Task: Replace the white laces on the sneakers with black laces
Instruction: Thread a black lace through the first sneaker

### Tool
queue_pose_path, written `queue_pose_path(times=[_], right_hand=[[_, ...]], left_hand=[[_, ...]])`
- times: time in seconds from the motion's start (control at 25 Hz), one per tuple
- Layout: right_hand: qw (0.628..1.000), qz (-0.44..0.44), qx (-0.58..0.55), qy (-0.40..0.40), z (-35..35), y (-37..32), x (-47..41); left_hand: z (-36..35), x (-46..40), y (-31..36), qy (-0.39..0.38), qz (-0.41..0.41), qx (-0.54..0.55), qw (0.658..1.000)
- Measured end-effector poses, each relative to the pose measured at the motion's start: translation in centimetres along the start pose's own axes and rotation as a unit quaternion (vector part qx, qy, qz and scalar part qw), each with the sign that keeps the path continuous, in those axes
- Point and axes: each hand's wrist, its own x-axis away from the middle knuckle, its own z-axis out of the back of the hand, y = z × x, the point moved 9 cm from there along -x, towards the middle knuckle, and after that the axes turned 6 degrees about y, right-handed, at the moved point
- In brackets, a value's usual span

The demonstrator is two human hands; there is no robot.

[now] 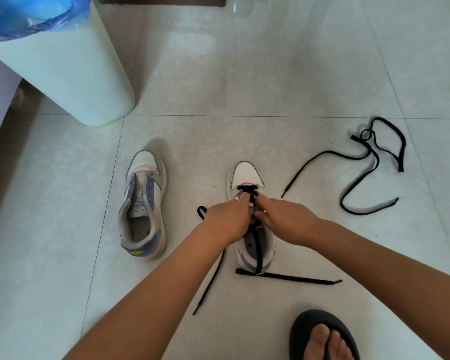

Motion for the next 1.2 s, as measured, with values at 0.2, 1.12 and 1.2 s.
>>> queue_pose_path(times=[0.2, 1.12, 1.2], right_hand=[[0.998, 0.028, -0.05, -0.039, -0.9, -0.8, -0.4], [0.676, -0.2, -0.709, 0.013, -3.2, 3.7, 0.5], [0.704, -0.199, -0.681, 0.032, -3.4, 3.8, 0.4]], left_hand=[[-1.2, -0.1, 0.5, -0.061, -0.047, -0.003, 0.997], [-2.6, 0.5, -3.4, 0.026, 0.15, 0.624, 0.767], [-3.2, 1.0, -4.0, 0.065, 0.175, 0.599, 0.779]])
